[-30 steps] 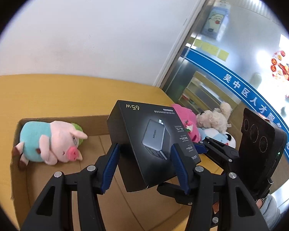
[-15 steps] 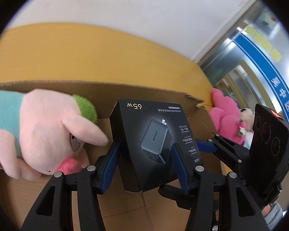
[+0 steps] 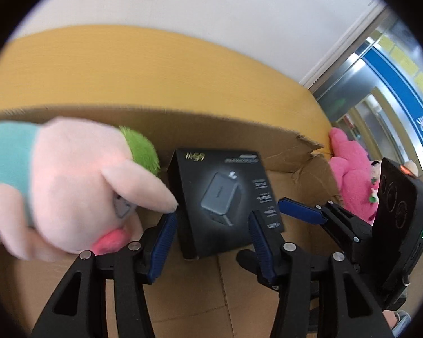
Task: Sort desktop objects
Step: 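Lower the charger box beside the plush and open both grippers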
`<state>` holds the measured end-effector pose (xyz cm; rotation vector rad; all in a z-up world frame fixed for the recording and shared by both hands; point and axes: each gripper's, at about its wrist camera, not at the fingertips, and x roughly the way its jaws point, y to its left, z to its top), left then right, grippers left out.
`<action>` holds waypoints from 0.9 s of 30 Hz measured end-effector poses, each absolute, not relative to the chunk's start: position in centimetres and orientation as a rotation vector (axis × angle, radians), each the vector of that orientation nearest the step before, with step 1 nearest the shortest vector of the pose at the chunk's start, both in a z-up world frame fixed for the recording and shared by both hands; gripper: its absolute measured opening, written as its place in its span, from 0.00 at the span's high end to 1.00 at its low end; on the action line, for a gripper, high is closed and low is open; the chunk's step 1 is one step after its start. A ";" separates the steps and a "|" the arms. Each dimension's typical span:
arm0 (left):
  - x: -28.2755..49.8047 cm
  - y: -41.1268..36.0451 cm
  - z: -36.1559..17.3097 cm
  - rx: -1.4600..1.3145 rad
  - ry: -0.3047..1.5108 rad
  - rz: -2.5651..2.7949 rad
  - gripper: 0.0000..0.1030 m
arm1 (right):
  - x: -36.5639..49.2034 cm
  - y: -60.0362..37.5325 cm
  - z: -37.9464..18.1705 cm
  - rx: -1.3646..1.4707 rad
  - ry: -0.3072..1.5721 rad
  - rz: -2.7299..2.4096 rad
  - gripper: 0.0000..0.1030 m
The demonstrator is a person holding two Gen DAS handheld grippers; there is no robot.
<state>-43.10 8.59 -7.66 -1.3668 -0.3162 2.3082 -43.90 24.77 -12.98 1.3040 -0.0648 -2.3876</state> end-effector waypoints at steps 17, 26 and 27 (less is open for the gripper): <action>-21.1 -0.3 18.5 -0.800 -0.142 2.660 0.36 | -25.2 29.7 4.7 0.966 -0.074 -2.644 0.00; -11.1 -7.0 19.7 -0.788 -0.062 2.752 0.24 | -14.6 27.8 5.8 0.932 0.058 -2.675 0.00; -10.0 -7.5 19.2 -0.794 -0.054 2.744 0.24 | -13.7 27.4 5.5 0.929 0.069 -2.665 0.00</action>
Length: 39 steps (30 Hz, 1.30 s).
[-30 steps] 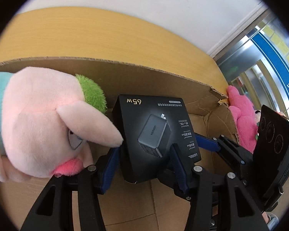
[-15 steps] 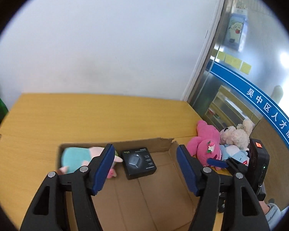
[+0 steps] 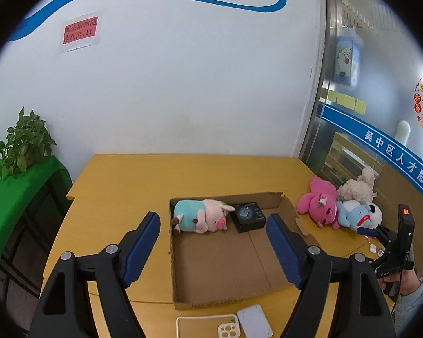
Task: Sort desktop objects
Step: 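Lower the charger box beside the plush and open both grippers, then move both grippers down toward the black sunglasses, then close both grippers on the black sunglasses frame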
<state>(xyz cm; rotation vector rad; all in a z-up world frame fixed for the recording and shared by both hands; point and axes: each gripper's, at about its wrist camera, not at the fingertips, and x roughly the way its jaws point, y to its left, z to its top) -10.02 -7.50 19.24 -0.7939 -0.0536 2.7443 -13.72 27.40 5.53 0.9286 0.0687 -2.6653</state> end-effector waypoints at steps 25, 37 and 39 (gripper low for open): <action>1.6 -7.9 -7.9 -1.197 -0.253 2.355 0.30 | -4.1 11.2 -9.2 0.902 -0.049 -2.186 0.71; 1.1 -8.3 -15.0 -1.359 -0.434 2.200 0.79 | -2.6 6.4 -12.5 1.001 0.160 -2.125 0.90; 1.0 -8.5 -15.1 -1.356 -0.449 2.188 0.79 | -2.6 5.7 -13.4 1.035 0.189 -2.109 0.91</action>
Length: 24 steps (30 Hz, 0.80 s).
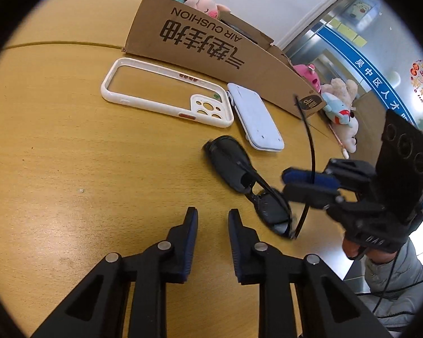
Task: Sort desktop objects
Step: 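Close both grippers on the black sunglasses frame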
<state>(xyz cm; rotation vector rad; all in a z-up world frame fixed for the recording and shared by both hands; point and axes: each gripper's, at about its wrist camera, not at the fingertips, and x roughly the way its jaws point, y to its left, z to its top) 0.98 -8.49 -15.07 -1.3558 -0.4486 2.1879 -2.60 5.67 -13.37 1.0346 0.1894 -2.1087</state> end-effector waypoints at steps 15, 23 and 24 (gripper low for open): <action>0.6 -9.6 -11.4 -1.120 -0.718 2.030 0.64 | -4.2 4.6 -16.0 1.232 0.136 -2.056 0.92; -1.2 -7.0 -12.0 -1.177 -0.739 1.960 0.55 | -3.6 4.5 -15.3 1.220 0.172 -2.068 0.92; -1.3 -6.8 -12.4 -1.195 -0.738 1.956 0.55 | -3.5 4.5 -15.2 1.222 0.175 -2.071 0.92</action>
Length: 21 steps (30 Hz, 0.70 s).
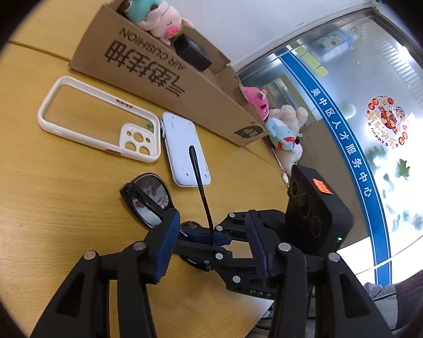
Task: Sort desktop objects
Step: 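Close both grippers on the black sunglasses frame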
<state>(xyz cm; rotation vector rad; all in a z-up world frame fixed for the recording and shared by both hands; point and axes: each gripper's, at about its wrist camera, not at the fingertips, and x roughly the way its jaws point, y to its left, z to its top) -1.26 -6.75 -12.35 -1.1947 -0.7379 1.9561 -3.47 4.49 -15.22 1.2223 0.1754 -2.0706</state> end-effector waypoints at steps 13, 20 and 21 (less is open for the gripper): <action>-1.7 -6.7 -15.6 -1.435 -0.784 2.057 0.57 | -1.8 5.3 -15.1 1.226 0.145 -2.087 0.92; -1.7 -6.9 -16.0 -1.427 -0.831 2.062 0.64 | -1.4 5.3 -15.2 1.246 0.198 -2.084 0.90; -1.7 -7.0 -15.9 -1.427 -0.826 2.068 0.65 | -1.5 5.2 -15.3 1.250 0.197 -2.078 0.90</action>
